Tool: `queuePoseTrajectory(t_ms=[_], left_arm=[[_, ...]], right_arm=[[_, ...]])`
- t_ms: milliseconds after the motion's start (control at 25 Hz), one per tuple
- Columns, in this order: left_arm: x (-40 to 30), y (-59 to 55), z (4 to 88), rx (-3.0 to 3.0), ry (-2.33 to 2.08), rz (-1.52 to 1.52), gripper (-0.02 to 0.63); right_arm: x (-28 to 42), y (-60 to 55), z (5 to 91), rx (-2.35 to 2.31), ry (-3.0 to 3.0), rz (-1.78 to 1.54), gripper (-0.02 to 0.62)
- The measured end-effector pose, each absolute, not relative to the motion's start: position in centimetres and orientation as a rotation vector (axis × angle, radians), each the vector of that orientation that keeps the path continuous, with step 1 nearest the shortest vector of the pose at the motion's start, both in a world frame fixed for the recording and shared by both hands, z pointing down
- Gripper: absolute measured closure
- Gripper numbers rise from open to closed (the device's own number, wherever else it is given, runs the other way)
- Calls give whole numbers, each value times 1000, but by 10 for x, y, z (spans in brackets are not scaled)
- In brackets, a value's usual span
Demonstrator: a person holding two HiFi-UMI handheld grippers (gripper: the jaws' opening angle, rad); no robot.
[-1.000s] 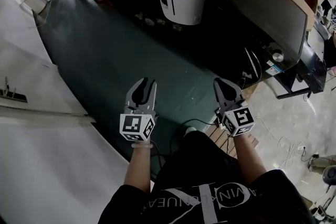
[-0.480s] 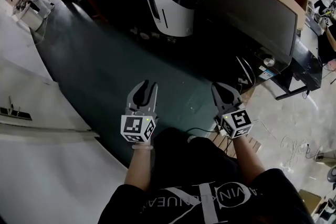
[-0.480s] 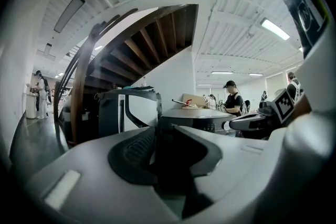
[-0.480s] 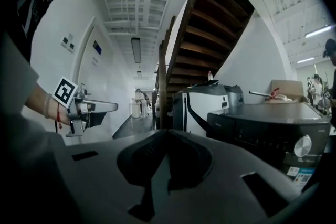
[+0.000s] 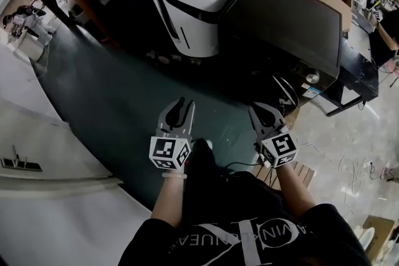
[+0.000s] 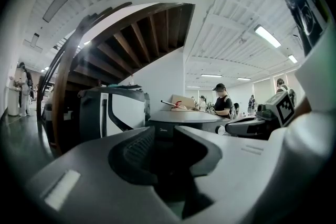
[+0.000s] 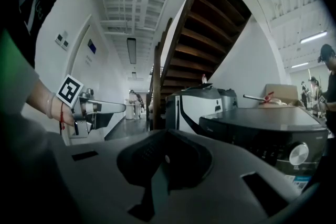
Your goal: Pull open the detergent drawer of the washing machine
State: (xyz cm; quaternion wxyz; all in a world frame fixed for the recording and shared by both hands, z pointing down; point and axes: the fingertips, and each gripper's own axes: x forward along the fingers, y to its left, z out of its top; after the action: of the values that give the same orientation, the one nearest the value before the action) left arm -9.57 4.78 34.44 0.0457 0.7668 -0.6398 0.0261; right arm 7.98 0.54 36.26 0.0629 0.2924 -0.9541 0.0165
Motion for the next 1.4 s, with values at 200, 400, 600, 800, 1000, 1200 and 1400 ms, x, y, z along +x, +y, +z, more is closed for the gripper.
queuePoseTrajectory(t_ms=[200, 400, 600, 800, 1000, 1200, 1400], left_arm=[[-92, -12, 355, 2430, -1818, 75, 505], [-90, -67, 376, 2488, -1665, 118, 505], [-95, -110, 401, 2486, -1542, 123, 505], [-90, -144, 424, 2467, -1426, 92, 505], [-82, -177, 444, 2423, -1320, 11, 505], [-71, -205, 462, 2392, -1221, -47, 505], [-66, -232, 482, 2359, -1154, -95, 505]], right_arm=[[72, -30, 364, 978, -2845, 46, 583], [63, -72, 369, 1105, -2805, 87, 583], [52, -105, 384, 1182, -2769, 135, 583], [41, -130, 400, 1224, -2734, 180, 583], [37, -153, 414, 1269, -2703, 208, 583], [39, -173, 430, 1328, -2657, 248, 583], [33, -192, 449, 1360, -2632, 290, 583]])
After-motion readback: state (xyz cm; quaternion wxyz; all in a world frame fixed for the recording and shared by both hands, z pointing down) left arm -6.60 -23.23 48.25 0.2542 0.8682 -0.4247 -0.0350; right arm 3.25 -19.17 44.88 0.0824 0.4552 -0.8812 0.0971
